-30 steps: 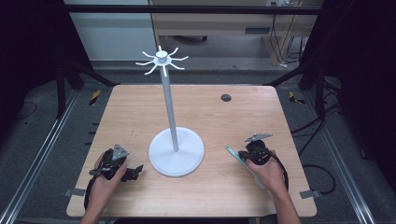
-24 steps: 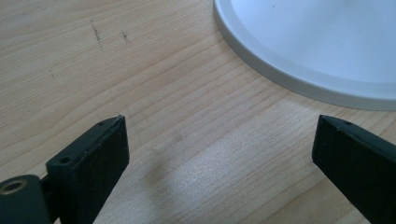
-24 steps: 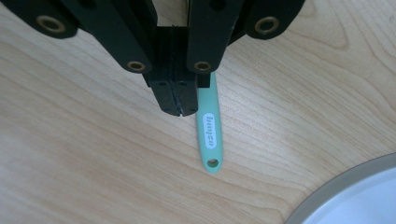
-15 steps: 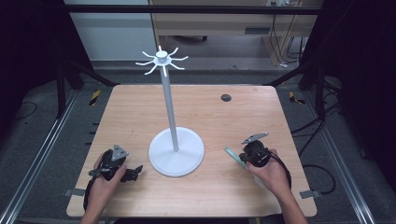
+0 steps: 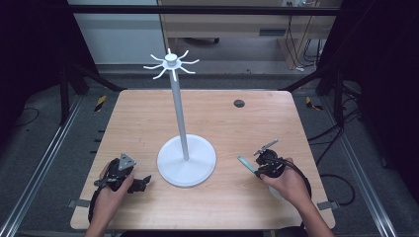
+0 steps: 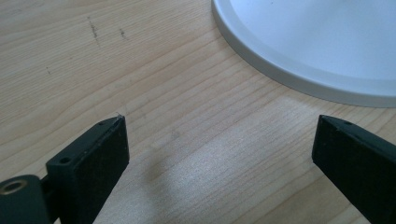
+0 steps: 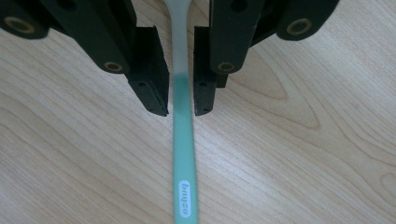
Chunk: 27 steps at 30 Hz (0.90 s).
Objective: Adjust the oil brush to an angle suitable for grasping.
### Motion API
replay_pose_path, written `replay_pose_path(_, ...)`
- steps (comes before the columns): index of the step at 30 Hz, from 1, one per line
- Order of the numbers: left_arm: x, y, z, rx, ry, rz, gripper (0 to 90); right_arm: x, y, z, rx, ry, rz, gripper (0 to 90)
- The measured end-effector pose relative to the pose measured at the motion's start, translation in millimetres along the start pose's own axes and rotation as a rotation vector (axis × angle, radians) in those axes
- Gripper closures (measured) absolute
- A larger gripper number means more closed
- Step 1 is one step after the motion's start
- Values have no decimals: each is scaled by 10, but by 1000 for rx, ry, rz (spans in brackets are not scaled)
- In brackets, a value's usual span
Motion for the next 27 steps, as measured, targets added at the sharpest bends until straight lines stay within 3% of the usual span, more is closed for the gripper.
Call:
replay_pose_path(15,-8,-4,2,-2,6,6,35,-77,-36,-65,24,100,-16,726)
replay_pose_path(27,-12,-8,0,-3,6,7,35,-99,-65,-68,24,132,-26,750)
Point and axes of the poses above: each handheld gripper's, and its own axes: x roughly backward along the jaws, z roughly out of its underside, y roughly to its left, the point moved 1 cm from there along -x, roughly forward along the jaws, and after that the axes turned 8 degrees about -x, right-handed, at the moved point
